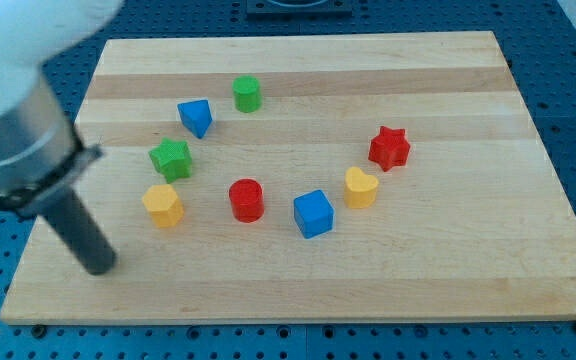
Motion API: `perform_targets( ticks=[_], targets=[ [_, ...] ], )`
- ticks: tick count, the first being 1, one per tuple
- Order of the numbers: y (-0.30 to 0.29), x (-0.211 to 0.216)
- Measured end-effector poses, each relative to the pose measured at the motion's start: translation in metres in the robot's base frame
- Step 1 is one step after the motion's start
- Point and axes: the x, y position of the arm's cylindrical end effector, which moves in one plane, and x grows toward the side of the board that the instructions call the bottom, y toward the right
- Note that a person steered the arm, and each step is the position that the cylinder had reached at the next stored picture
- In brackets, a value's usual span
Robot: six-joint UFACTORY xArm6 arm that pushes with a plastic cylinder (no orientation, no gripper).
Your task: Push green star slightly right
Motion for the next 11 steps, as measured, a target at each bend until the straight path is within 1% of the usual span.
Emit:
perform_targets(
  ticks=[1, 2, 4, 5, 7, 9, 11],
  targets=[
    [-0.018, -0.048],
    [-0.008, -0.096],
    [0.006, -0.121],
    [0.024, -0.138],
    [0.025, -0.135],
    [0.056, -0.135],
    [0.062, -0.139]
  ],
)
